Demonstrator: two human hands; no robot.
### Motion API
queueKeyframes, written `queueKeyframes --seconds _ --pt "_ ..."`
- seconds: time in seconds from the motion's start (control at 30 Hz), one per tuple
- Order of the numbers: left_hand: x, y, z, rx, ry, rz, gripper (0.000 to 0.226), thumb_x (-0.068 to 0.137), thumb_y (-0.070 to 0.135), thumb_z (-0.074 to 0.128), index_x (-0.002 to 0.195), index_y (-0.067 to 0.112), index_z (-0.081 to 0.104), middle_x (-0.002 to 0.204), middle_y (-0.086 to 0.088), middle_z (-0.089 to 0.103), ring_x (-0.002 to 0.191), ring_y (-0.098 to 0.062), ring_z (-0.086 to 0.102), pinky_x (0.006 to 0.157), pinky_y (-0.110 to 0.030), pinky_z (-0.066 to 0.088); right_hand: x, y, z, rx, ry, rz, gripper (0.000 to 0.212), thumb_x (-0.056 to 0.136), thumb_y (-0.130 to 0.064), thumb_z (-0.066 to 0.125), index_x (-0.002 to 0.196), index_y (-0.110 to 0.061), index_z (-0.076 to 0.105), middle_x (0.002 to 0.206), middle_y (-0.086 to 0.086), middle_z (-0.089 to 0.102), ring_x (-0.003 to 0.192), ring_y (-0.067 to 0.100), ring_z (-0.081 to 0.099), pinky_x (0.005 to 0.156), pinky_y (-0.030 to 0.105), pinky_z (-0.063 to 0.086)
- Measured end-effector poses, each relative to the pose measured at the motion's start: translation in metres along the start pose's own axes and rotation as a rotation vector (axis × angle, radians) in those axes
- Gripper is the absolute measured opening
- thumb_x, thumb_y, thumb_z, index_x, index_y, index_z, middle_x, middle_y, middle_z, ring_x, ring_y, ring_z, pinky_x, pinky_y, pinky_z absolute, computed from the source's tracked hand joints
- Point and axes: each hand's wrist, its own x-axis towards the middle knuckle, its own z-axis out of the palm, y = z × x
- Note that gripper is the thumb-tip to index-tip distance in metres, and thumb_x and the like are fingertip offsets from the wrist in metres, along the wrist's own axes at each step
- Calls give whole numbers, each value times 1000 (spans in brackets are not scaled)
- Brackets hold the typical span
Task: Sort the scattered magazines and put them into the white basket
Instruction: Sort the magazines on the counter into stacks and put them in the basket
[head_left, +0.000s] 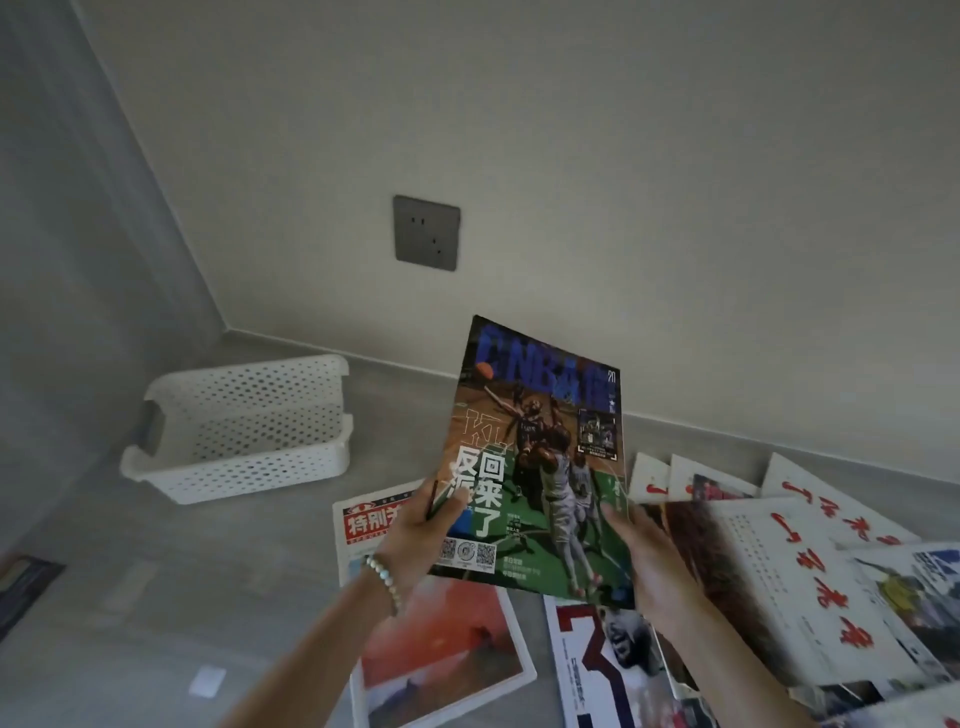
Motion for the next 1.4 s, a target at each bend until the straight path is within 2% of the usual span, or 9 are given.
queueKeyframes --seconds 0.13,0.27,0.4,0.57,0.77,0.97,1.17,1.27,1.4 --pt "-4 29 -88 -67 35 42 31 87 24 57 118 24 56 114 3 67 107 -21 62 92 -34 50 10 -35 80 -113 -82 -117 52 73 -24 70 121 -17 55 114 10 69 105 29 65 95 48 48" --pt "6 50 -192 8 69 135 25 83 5 61 106 13 59 90 0 69 83 -20 62 71 -18 52 35 -55 174 -193 -197 -262 42 75 -6 70 114 -15 58 97 5 75 84 20 72 66 27 58" --pt "29 66 -276 132 272 217 45 84 7 62 124 -3 47 49 12 55 51 5 54 61 -9 45 77 -68 265 -238 -293 -403 37 78 11 63 102 -17 60 80 -1 76 68 12 72 59 23 57" --pt "76 68 -340 144 384 213 11 80 16 67 88 20 61 73 5 67 75 -6 63 66 -10 52 140 -72 336 -336 -276 -517 38 75 16 64 98 -14 62 77 -4 75 70 10 70 69 30 59" --pt "127 31 -365 139 392 154 14 80 13 69 87 7 59 80 -12 58 79 -17 52 75 -31 44 198 -46 358 -432 -202 -541 40 72 16 67 105 -6 63 85 -4 74 74 12 70 69 26 56" --pt "149 -5 -375 128 384 139 15 79 13 69 82 2 60 81 -17 64 80 -22 59 84 -44 51 223 -24 360 -553 -128 -569 42 71 2 75 96 -29 65 94 -12 71 86 -6 66 74 9 49" --pt "150 -22 -373 118 340 128 10 82 17 66 90 21 63 94 -6 69 86 -13 65 75 -23 54 231 -5 352 -540 -152 -534 41 74 3 72 108 -19 64 103 0 71 94 12 66 85 24 49" --pt "150 -23 -368 114 336 147 20 81 14 67 88 32 60 86 4 68 79 2 65 65 -9 51 233 2 347 -531 -171 -498 45 75 5 70 115 -12 61 107 0 70 93 2 67 75 11 50" --pt "151 -25 -368 124 361 148 18 79 12 69 95 16 63 98 -14 69 93 -27 65 83 -37 54 234 5 341 -519 -187 -488 47 75 7 69 118 -10 58 110 0 69 98 4 66 82 15 51"
